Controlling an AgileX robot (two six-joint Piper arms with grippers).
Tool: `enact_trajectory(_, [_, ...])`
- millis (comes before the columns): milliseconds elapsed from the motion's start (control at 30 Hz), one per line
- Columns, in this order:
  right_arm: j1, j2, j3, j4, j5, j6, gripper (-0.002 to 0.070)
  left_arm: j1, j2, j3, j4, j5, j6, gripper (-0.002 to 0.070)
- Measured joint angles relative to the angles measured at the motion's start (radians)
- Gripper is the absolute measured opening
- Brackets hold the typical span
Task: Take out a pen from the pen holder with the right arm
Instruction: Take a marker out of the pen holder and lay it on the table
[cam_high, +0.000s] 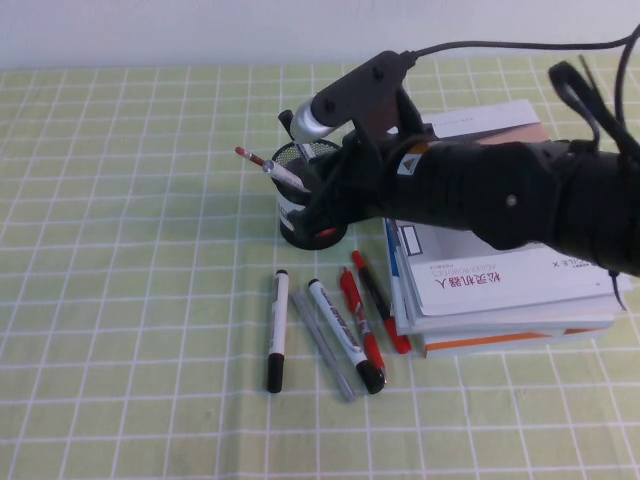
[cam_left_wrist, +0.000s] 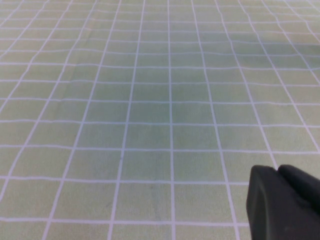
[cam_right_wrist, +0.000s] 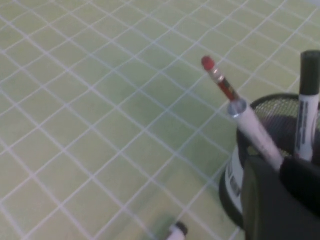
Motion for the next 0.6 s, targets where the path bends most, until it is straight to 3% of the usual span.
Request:
enact_trajectory(300, [0.003,0.125,-0.037,-0.024,-0.296,-0.025,0.0315,0.000,0.000,0.000,0.000,0.000,0.000,-0.0005])
enact_trajectory(400, [0.003,0.169,-0.079,-0.040,-0.319,-0.026,0.0354,0.000,0.000,0.000,0.000,0.000,0.000,-0.0005])
enact_trajectory(600, [0.001,0.259,-0.177,-0.073,-0.361,-0.027,0.0368,0.000,0.000,0.000,0.000,0.000,0.000,-0.0005])
